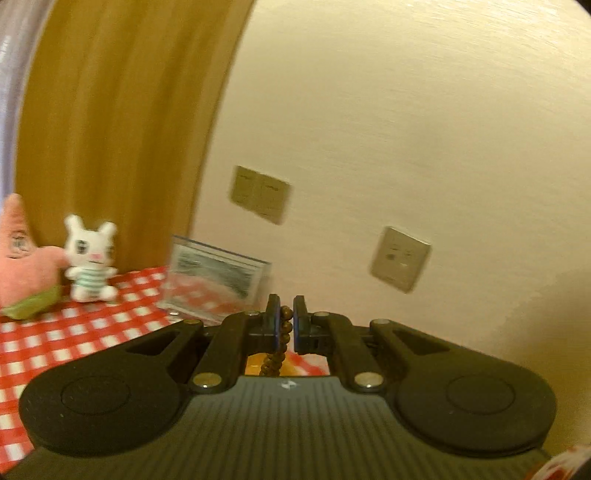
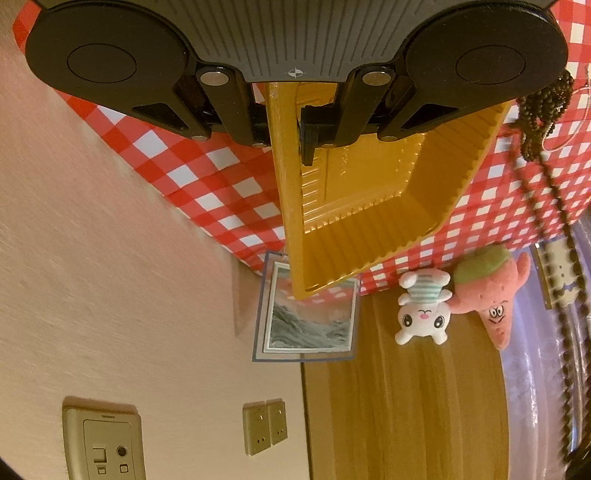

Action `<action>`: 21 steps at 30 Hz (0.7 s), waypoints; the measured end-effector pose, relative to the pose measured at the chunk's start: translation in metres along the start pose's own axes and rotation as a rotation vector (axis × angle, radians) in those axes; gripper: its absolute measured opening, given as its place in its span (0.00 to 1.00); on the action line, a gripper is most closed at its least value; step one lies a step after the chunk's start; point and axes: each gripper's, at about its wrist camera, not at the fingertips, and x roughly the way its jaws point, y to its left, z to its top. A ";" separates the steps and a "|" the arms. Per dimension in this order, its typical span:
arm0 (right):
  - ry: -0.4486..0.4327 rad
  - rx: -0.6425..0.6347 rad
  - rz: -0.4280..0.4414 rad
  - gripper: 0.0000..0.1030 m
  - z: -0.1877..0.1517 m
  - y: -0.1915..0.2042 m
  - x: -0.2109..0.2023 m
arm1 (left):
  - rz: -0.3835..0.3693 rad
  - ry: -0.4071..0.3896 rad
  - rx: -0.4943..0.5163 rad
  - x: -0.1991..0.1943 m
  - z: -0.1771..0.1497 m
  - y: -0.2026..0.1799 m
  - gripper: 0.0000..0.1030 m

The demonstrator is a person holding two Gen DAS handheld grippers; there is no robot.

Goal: Organize jewelry
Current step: 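Lift the bead strand, carry it into the tray, open the left tool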

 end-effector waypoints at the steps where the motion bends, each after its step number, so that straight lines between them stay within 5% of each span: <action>1: 0.001 -0.001 0.001 0.05 0.000 0.000 0.000 | -0.016 0.013 -0.010 0.006 -0.003 -0.003 0.05; 5: 0.002 -0.002 0.006 0.06 0.000 -0.001 -0.002 | -0.045 0.095 -0.065 0.030 -0.022 -0.002 0.05; 15: 0.010 0.004 0.011 0.06 -0.003 -0.001 -0.009 | 0.025 0.382 -0.170 0.092 -0.104 0.022 0.05; 21: 0.012 0.003 0.013 0.06 -0.005 0.000 -0.014 | 0.023 0.466 -0.205 0.107 -0.135 0.025 0.05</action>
